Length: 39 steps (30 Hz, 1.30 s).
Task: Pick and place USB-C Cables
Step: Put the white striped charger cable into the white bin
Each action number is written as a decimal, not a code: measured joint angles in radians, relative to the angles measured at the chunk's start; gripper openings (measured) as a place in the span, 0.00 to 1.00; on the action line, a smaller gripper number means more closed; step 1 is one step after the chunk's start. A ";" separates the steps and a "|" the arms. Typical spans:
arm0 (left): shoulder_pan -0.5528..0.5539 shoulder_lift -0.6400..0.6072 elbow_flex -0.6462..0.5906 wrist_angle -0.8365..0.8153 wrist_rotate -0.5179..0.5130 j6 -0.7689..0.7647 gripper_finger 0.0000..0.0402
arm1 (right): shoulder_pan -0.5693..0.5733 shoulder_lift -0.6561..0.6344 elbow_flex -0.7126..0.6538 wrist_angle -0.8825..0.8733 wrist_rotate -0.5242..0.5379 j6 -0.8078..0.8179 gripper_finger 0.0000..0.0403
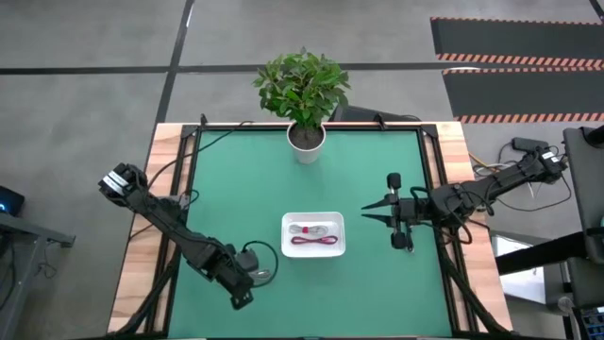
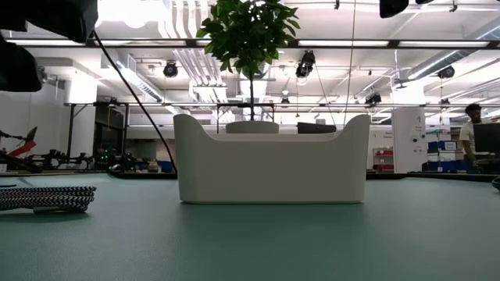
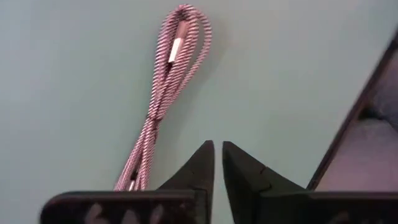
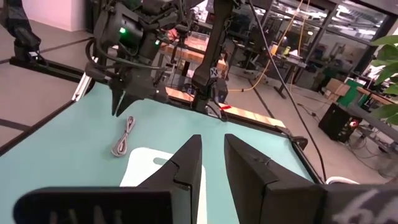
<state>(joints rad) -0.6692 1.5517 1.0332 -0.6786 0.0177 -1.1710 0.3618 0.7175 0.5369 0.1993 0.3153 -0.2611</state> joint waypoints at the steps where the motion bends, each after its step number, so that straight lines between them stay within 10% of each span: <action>1: 0.000 0.000 0.000 0.009 0.000 0.021 0.08 | 0.000 -0.002 0.000 0.000 0.000 0.000 0.15; 14: -0.001 0.000 -0.014 0.018 -0.143 0.236 0.53 | 0.000 -0.003 0.000 -0.016 0.000 0.035 0.15; 39: -0.026 0.000 -0.217 0.172 -0.208 0.240 0.52 | 0.000 -0.001 0.000 -0.040 0.000 0.104 0.15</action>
<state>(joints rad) -0.6956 1.5520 0.8160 -0.5065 -0.1905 -0.9314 0.3618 0.7162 0.5369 0.1592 0.3149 -0.1570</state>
